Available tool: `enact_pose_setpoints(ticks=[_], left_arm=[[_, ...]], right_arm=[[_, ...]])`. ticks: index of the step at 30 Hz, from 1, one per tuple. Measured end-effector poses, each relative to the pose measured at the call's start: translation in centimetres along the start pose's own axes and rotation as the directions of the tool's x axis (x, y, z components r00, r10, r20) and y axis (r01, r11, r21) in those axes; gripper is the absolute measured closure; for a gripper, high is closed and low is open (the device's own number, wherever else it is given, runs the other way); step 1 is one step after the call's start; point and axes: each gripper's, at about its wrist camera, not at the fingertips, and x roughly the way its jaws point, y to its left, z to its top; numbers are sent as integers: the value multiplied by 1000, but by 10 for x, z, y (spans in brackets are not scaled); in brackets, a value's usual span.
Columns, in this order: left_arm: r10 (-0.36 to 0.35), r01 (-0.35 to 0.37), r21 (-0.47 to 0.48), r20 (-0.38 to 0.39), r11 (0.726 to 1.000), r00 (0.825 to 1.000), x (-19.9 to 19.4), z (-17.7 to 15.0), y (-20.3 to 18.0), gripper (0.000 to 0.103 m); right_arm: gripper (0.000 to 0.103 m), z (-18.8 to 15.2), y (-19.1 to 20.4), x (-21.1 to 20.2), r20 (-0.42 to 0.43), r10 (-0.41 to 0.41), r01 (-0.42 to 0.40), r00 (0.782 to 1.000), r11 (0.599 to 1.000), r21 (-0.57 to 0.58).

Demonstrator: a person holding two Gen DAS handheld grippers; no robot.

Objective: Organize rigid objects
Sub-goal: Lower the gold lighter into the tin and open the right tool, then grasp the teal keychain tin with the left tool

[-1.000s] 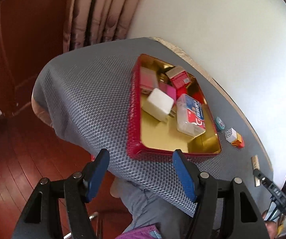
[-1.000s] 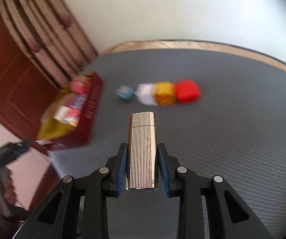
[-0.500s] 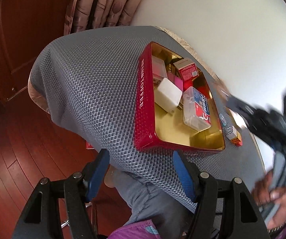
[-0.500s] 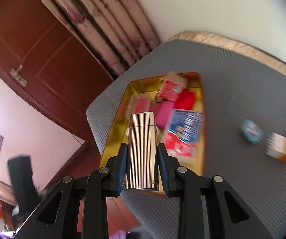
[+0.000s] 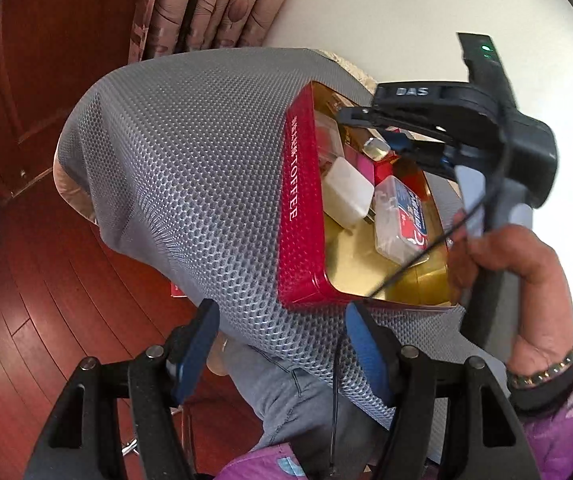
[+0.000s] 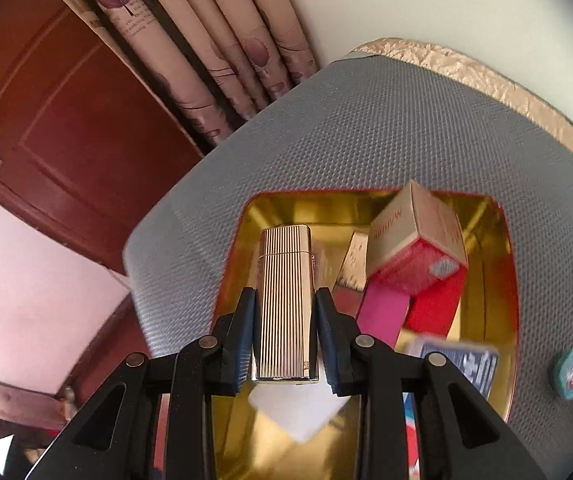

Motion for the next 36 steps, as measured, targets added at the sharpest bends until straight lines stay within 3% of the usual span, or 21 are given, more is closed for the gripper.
enact_pose_setpoints(ticks=[7,8,10,14,15,17,20,24,27,31,36], left_arm=[[-26,25,-34,-27,999,999,4,0,4,35],[-23,22,-30,-22,999,999,3,-1,4,35],[-17,16,-21,-17,1000,1000,2,-1,1,35],[-7,7,-1,-7,1000,1000,-1,-1,-2,35],[-13,13,6,1,1000,1000,-3,-1,-4,35],[-18,18,29,16,999,1000,-6,-3,-8,35],[10,-15,101,41,995,999,-11,-10,-24,34],[57,-70,196,68,978,996,-14,-19,-45,34],[87,-109,247,97,963,991,-16,-24,-58,34],[74,-105,310,110,945,991,-16,-33,-77,34],[44,-73,396,83,915,996,-6,-43,-120,34]], right_arm=[[73,4,2,13,18,-57,57,998,998,-13],[68,5,1,12,30,-56,56,998,998,-2],[60,4,-4,2,65,-18,16,998,999,32],[57,-10,-9,-36,138,53,-60,989,997,45],[55,-20,-13,-52,166,94,-103,982,993,48],[37,-44,-22,-80,212,114,-127,970,991,49],[29,-94,-47,-115,259,112,-132,959,989,61],[29,-163,-102,-152,274,-6,-29,962,992,122],[29,-216,-161,-187,285,-132,72,949,975,212],[29,-263,-227,-226,286,-301,203,910,923,326],[28,-301,-285,-245,231,-490,379,841,836,397]])
